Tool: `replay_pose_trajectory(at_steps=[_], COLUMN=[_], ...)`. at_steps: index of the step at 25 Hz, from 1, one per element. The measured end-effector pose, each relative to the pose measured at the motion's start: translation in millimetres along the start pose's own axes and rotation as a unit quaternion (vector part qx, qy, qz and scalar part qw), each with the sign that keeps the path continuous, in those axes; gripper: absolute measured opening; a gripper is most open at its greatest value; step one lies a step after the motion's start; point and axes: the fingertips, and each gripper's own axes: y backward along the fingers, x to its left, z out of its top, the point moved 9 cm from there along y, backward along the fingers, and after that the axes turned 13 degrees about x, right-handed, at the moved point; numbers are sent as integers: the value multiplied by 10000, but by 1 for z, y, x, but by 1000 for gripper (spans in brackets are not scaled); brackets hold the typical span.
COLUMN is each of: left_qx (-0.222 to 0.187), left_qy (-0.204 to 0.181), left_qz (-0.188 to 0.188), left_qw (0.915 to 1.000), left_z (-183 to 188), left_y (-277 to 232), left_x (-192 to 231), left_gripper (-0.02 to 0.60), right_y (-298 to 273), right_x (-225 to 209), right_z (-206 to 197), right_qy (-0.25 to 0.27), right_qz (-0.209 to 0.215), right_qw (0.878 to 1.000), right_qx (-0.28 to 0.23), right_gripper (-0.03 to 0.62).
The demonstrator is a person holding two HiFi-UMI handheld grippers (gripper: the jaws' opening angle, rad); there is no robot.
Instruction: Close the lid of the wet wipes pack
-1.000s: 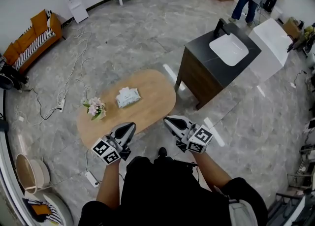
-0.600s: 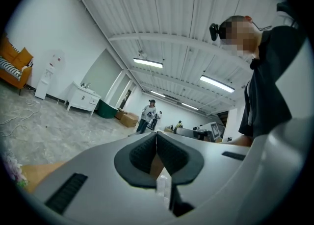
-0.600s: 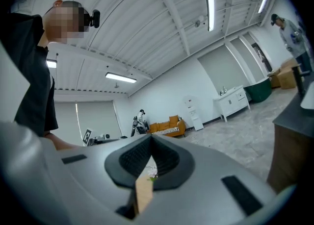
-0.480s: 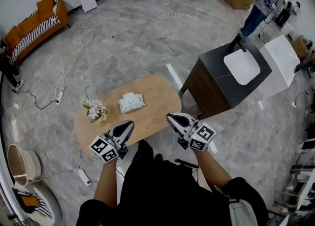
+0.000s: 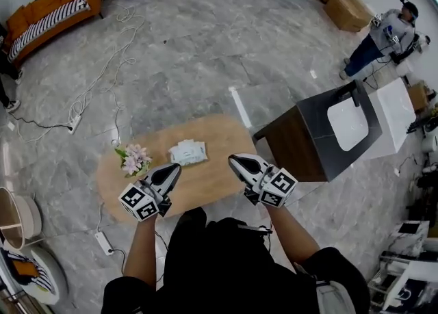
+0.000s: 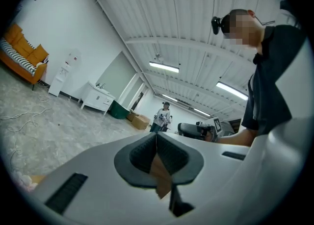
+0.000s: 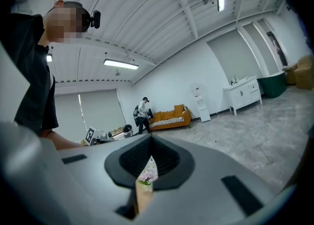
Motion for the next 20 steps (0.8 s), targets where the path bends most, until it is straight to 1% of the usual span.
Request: replay_pose_trajectory(at_steps=[2,4,8,12,16,20], left_qx=[42,126,291,441,690,878], left_qy=[132,175,315,486,613,879], left_qz=[58,145,332,583,835,988], left_qw=[9999,9997,9985,9961,9922,9873], left_z=[-2,-5,-18,-39,-65,-97], left_y=[0,-1,-10,-18,-36,-59], left_x=[20,38,71,101,133,163], left_gripper=[17,17,17,17,18,18], right_y=[-17,-31,-51,-83,-118,-155], right_x=[-11,-24,-54,-88,-128,-168], right_z=[2,1,-10,-34,-66,-98], right_qy=[-7,-61,-169,-245,-253,-250], right_qz=[18,28,81,393,724,989], right_qw=[9999,9996,9985,9953,9906,9848], right_qx=[133,267,511,845,1129,1406], right_gripper=[11,11,11,12,32,48])
